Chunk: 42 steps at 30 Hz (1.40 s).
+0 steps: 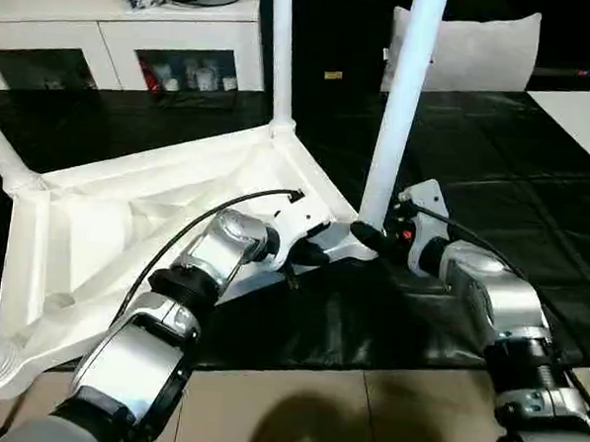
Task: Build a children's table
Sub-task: Rotate leg to tighten
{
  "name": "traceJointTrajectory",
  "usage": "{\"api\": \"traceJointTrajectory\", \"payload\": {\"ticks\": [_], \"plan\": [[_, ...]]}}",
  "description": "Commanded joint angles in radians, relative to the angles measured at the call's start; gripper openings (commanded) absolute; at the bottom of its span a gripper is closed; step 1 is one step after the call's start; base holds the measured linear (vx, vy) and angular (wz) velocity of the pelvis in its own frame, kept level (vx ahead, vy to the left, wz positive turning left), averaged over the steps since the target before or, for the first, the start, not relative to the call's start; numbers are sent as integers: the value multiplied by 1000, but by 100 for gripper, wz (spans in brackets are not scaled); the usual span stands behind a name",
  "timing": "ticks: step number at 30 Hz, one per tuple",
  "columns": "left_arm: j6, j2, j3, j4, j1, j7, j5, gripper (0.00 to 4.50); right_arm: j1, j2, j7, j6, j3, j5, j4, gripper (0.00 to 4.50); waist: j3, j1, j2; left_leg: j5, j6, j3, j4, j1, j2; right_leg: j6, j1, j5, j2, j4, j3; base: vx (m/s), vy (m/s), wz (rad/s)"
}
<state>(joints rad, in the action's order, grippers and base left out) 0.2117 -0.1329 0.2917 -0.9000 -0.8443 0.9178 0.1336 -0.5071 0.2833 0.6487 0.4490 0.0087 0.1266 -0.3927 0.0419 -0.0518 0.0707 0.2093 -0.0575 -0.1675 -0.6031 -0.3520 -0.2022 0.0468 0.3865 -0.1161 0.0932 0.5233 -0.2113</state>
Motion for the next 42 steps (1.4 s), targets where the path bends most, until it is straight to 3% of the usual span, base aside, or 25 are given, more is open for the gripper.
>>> {"api": "traceJointTrajectory", "payload": {"ticks": [1,5,8,10,14,17,18,20,22,23,24,26,28,31,33,34,36,39,42], "plan": [[-37,-24,12,16,-8,26,14,0,18,3,29,-9,14,18,17,341,-79,-8,-14,135,95,14,59,-1,-26,3,-63,-398,73,-66,56,0,0,0],[-167,-80,24,-2,-13,111,20,0,85,73,105,44,-1,52,120,366,-83,-22,-12,111,106,15,59,-4,-31,19,-66,-347,73,-55,63,0,0,0],[-272,-104,30,-20,-22,143,22,0,121,102,116,50,-15,62,167,384,-90,-39,-10,55,117,15,52,-10,-37,41,-57,-268,76,-35,71,0,0,0],[-311,-118,38,-41,-35,132,37,0,147,117,122,39,-29,70,189,410,-87,-48,-15,63,114,12,52,-10,-36,46,-55,-284,77,-37,71,0,0,0],[-401,-141,51,-104,-71,45,79,0,210,136,119,36,-60,90,264,437,-83,-65,-18,91,98,9,55,-6,-35,23,-51,-344,76,-47,70,0,0,0],[-454,-146,36,-128,-79,55,69,0,255,138,104,38,-74,105,326,444,-81,-69,-19,100,89,8,56,-5,-31,-5,-53,-365,74,-53,68,0,0,0],[-452,-145,27,-125,-78,64,59,0,262,135,97,45,-78,107,339,444,-84,-69,-19,95,87,11,57,-7,-32,-8,-54,-360,76,-49,67,0,0,0],[-439,-132,-16,-97,-61,117,-5,54,282,122,84,49,-83,124,383,450,-84,-66,-22,86,88,10,56,-8,-33,-3,-53,-349,78,-48,67,0,0,0],[-419,-123,-36,-81,-50,136,-38,59,287,109,68,98,-89,142,413,450,-84,-66,-24,81,93,9,56,-9,-33,2,-53,-343,78,-46,69,0,0,0],[-401,-115,-56,-60,-37,140,-65,71,291,100,52,129,-82,142,436,450,-84,-70,-20,78,95,11,57,-7,-40,20,-51,-332,80,-43,70,0,0,0],[-395,-112,-62,-53,-32,140,-74,87,292,97,46,136,-80,141,443,450,-83,-70,-27,78,92,12,59,-7,-44,26,-52,-330,82,-42,71,0,0,0],[-377,-98,-93,-32,-11,135,-120,101,306,84,22,149,-62,133,485,450,-80,-74,-23,85,86,8,58,-5,-42,31,-48,-346,84,-43,73,0,0,0],[-336,-89,-126,10,26,99,-156,117,318,64,-9,144,-54,128,511,450,-78,-77,-24,99,77,8,60,-4,-39,16,-48,-377,84,-48,72,0,0,0],[-263,-75,-179,95,76,40,-195,144,326,47,-36,144,-60,137,527,450,-75,-69,-25,123,66,5,60,-3,-30,-15,-46,-425,78,-59,67,0,0,0],[-196,-60,-223,198,128,-6,-245,151,333,36,-42,135,-65,142,539,450,-73,-63,-34,132,63,4,60,-4,-30,-30,-47,-453,80,-64,63,0,0,0],[-176,-59,-229,263,167,-16,-258,163,336,36,-42,115,-62,135,542,450,-75,-63,-29,143,55,6,60,0,-34,-35,-48,-471,85,-63,62,0,0,0],[-180,-75,-203,331,221,-35,-221,186,340,33,-41,100,-58,132,541,450,-71,-57,-34,150,61,6,60,-2,-31,-52,-42,-487,77,-72,60,0,0,0],[-145,-78,-203,396,267,-77,-208,206,342,34,-49,90,-49,124,541,450,-69,-52,-31,162,57,7,61,-2,-27,-81,-41,-509,74,-75,58,0,0,0],[-36,-32,-265,552,337,-218,-236,226,350,19,-86,111,-44,126,561,450,-68,-43,-7,176,49,9,59,1,-28,-82,-41,-500,69,-79,54,0,0,0]]}}
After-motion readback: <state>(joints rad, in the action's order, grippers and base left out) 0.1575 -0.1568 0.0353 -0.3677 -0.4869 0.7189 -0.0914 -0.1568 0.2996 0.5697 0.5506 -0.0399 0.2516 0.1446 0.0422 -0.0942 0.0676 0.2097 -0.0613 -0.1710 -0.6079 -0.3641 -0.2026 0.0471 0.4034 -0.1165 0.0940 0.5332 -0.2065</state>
